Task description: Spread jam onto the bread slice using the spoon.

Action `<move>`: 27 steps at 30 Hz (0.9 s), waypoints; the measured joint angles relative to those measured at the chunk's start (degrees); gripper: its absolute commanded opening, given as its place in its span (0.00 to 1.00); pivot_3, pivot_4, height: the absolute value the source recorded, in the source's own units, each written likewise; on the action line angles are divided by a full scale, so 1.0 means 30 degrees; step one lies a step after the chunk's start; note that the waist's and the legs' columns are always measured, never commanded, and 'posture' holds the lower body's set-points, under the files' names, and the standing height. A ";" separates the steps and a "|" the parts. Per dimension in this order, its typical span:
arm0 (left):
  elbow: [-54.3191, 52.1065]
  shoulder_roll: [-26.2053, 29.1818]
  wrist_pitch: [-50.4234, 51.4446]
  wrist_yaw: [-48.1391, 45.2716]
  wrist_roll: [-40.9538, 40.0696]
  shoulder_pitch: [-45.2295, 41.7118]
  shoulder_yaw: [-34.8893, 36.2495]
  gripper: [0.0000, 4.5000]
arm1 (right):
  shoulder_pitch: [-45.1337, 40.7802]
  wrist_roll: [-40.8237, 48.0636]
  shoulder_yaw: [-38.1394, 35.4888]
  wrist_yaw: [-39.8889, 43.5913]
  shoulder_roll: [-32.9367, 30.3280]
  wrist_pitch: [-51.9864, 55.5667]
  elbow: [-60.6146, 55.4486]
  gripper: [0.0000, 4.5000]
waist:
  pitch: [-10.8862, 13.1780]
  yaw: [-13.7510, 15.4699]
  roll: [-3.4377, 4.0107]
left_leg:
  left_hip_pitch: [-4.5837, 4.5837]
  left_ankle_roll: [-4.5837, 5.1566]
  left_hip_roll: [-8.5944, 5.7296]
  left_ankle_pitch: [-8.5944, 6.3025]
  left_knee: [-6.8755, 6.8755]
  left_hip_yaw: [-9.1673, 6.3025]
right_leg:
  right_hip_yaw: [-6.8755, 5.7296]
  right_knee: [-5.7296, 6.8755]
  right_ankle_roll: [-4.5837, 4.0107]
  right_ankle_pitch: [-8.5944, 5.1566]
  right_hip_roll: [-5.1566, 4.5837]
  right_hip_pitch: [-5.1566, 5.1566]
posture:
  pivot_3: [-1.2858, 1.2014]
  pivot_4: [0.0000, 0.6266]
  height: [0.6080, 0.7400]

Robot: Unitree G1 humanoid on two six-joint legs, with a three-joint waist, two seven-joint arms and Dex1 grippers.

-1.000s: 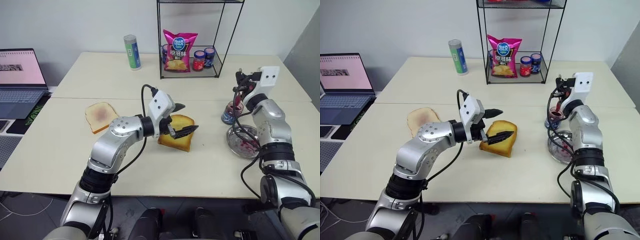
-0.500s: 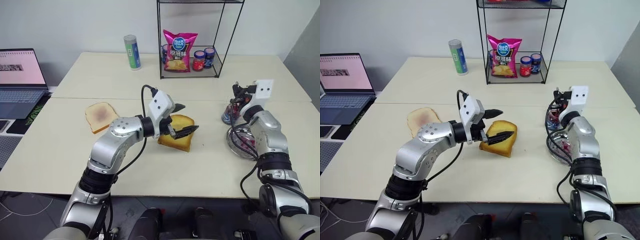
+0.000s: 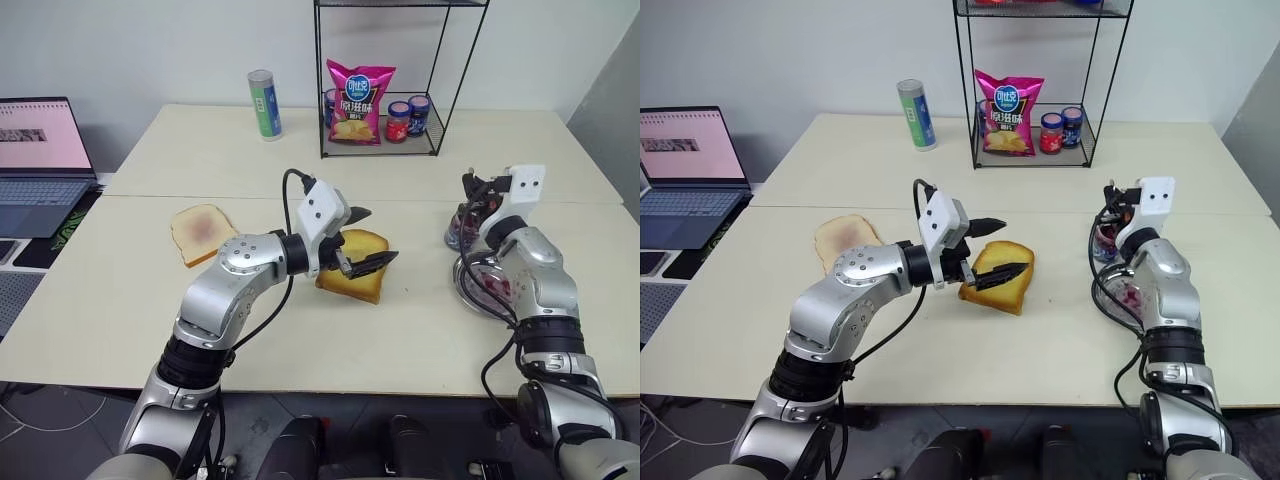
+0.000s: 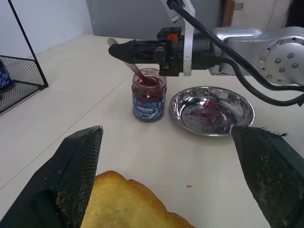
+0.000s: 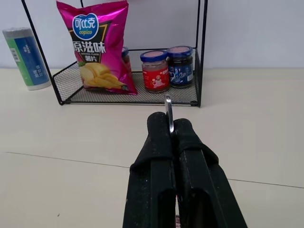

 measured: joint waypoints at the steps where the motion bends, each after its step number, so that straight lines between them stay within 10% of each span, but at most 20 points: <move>1: 0.0000 0.0002 0.0001 0.0011 0.0000 0.0003 0.0000 1.00 | 0.0035 0.0001 -0.0008 -0.0001 0.0007 0.0054 -0.0076 0.00 | 0.0000 0.0000 0.0000 | 0.0000 0.0000 0.0000 0.0000 0.0000 0.0002 | 0.0001 -0.0001 0.0000 0.0000 0.0000 0.0000 | 0.52 0.24 1.00; 27: 0.0013 0.0270 0.0040 0.0491 0.0027 0.0211 0.0005 1.00 | 0.1236 -0.0412 0.0044 -0.0336 -0.0347 0.0204 -0.0623 0.00 | -0.0002 0.0005 0.0001 | 0.0010 0.0000 0.0001 0.0000 0.0000 -0.0003 | -0.0001 0.0000 0.0000 0.0000 0.0002 0.0009 | 0.52 0.24 1.00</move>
